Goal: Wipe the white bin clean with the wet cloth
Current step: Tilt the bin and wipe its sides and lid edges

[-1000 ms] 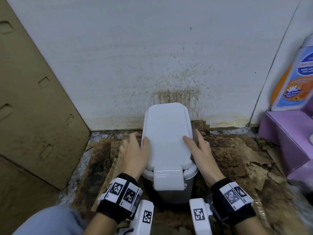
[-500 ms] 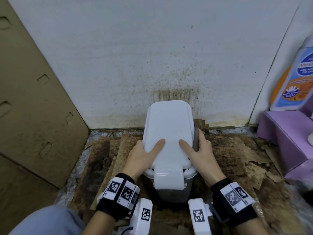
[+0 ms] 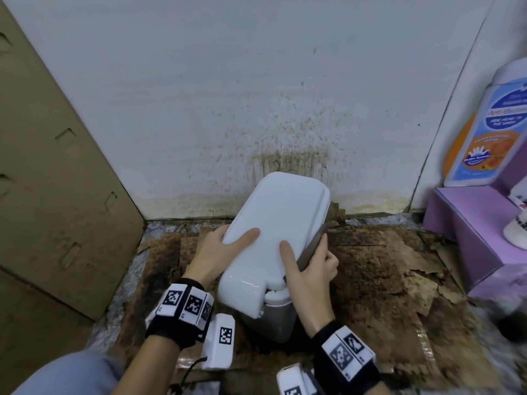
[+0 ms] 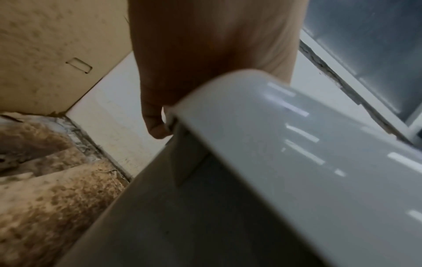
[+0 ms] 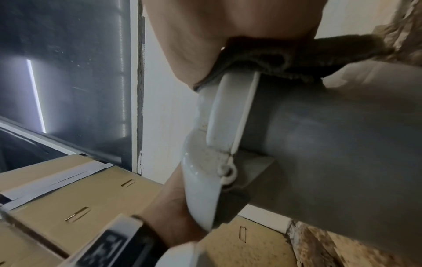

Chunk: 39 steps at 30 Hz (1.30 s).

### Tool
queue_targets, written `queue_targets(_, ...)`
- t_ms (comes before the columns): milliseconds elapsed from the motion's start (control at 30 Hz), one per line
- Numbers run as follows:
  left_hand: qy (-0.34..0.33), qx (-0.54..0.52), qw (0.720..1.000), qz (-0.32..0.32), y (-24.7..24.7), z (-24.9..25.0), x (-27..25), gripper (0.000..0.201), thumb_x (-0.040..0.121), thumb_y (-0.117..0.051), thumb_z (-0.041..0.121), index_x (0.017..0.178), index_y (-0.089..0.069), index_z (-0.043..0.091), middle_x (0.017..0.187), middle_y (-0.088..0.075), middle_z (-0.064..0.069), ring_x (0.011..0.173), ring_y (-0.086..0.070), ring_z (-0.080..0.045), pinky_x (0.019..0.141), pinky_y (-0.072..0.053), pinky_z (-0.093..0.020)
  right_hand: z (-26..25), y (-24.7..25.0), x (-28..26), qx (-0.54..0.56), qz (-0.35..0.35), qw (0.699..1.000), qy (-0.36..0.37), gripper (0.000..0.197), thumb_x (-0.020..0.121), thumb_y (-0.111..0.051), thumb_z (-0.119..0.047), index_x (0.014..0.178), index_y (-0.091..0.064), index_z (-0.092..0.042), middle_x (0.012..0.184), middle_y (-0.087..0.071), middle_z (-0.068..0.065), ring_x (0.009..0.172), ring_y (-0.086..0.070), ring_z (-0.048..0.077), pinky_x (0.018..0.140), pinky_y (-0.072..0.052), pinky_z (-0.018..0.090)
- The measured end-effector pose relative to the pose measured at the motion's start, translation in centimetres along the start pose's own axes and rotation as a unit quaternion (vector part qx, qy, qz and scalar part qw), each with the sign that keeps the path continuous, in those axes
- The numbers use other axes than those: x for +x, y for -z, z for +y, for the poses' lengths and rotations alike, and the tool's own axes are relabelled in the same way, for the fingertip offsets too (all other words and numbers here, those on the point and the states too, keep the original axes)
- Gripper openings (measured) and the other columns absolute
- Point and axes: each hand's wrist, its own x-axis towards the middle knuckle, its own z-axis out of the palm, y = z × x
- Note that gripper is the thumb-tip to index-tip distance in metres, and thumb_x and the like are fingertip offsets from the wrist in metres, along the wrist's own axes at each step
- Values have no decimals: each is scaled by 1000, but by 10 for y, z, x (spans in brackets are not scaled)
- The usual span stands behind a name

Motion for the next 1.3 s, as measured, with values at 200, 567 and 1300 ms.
queue_targets(200, -7, 24, 998, 59, 1, -15, -4, 72, 65, -67, 88, 106, -69, 30, 103, -75, 4, 92, -73, -19, 83, -61, -47, -8, 8, 40, 16, -36, 999, -20, 98, 92, -59, -58, 160, 5, -28, 147, -14, -8, 141, -14, 20, 114, -36, 43)
queue_targets(567, 44, 59, 990, 118, -15, -22, -52, 81, 62, -78, 78, 120, -44, 33, 116, -44, 9, 105, -47, -9, 94, -47, -37, -21, 31, 136, -28, -84, 996, -27, 100, 85, -57, -73, 159, 0, -40, 164, 1, 5, 153, 0, 32, 119, -22, 58)
queue_targets(1300, -24, 42, 999, 20, 27, -15, -39, 110, 63, -77, 82, 156, -31, 47, 132, -52, 31, 119, -58, -2, 102, -53, -37, -15, 52, 122, 22, 7, 999, 49, 78, 75, -70, -68, 142, -41, -41, 144, -39, -5, 140, -34, 23, 111, -39, 50)
